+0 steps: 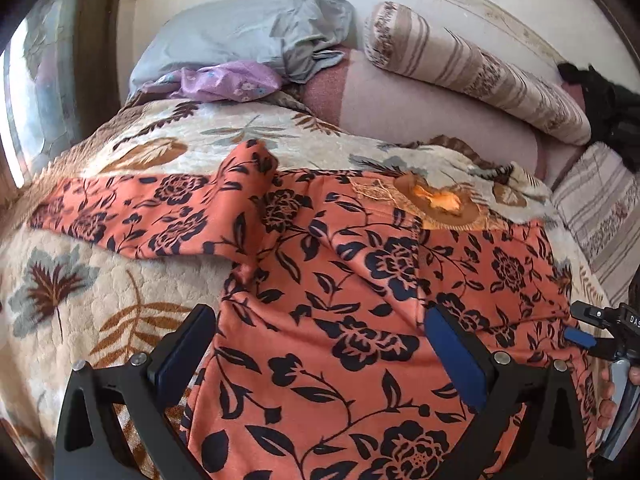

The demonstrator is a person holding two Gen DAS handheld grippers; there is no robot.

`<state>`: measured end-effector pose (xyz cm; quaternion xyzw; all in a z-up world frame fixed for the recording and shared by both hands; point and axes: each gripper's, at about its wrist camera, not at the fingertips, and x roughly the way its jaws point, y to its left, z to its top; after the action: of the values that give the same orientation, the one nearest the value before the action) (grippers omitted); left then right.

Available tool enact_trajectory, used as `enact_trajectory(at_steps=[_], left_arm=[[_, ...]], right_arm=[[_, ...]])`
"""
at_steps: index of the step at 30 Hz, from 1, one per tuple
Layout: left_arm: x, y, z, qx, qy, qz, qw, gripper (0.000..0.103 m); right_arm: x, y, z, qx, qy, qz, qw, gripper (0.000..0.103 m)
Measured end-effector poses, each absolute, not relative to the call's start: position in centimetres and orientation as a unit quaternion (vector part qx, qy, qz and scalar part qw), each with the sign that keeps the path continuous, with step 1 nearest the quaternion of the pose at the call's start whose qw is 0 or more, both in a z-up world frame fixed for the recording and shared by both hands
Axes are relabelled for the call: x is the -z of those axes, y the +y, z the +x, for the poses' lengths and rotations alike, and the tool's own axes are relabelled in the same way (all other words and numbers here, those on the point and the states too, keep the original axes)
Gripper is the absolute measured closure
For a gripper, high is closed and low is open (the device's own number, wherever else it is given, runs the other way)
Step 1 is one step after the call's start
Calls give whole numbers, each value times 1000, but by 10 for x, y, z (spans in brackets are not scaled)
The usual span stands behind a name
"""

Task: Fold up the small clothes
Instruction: 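Fold the held sleeve across the shirt body toward the collar, release, then grasp the sleeve nearest the left gripper and fold it over the body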

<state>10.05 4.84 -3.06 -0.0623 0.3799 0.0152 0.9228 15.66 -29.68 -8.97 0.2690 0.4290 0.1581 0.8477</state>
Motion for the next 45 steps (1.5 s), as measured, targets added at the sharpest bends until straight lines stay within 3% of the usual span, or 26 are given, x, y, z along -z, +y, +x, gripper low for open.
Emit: enact_trajectory(at_steps=[5,10,11,13,15,18,21,23,25,27,32,33,34,36,42,43,44,45], left_arm=[[12,-24,155,-32,426,95,899,0],[62,-51,230,-71,521,162,835,3],[73,-46,238,-82,537,161,824,9],[81,-17,245,-105,562,86,816,59],[72,25,233,-117,553,-53,823,73],[68,76,195,-146,506,-203,825,73],[86,95,167,-152,499,-253,815,73],[84,96,157,-138,487,-248,826,69],[80,95,153,-127,488,-242,829,49],[74,92,153,-118,485,-232,835,42],[71,99,155,-114,482,-221,840,42],[72,101,154,-110,480,-224,841,50],[73,99,156,-108,479,-221,843,68],[76,96,160,-105,485,-208,843,83],[51,73,166,-80,448,-118,883,91],[46,68,170,-75,441,-100,889,93],[40,62,175,-66,434,-81,895,93],[33,55,182,-54,427,-61,901,95]], right_arm=[[101,-304,147,-170,405,274,856,11],[105,-313,148,-177,404,309,843,11],[105,-316,147,-182,401,315,841,11],[104,-319,144,-192,400,314,839,11],[104,-323,141,-192,402,315,838,11],[105,-330,140,-187,402,332,832,11],[105,-334,139,-188,398,346,829,11],[104,-336,137,-190,395,353,827,11],[103,-340,134,-189,392,360,825,11],[95,-345,129,-195,381,362,828,11],[49,-364,126,-165,324,326,873,11],[44,-366,137,-149,332,308,879,11],[42,-367,151,-139,342,291,883,11],[44,-363,190,-109,380,238,887,11],[73,-332,285,-122,478,168,854,12],[78,-324,295,-136,494,165,843,40],[84,-316,303,-144,516,156,830,87],[83,-310,306,-139,523,134,830,89]])
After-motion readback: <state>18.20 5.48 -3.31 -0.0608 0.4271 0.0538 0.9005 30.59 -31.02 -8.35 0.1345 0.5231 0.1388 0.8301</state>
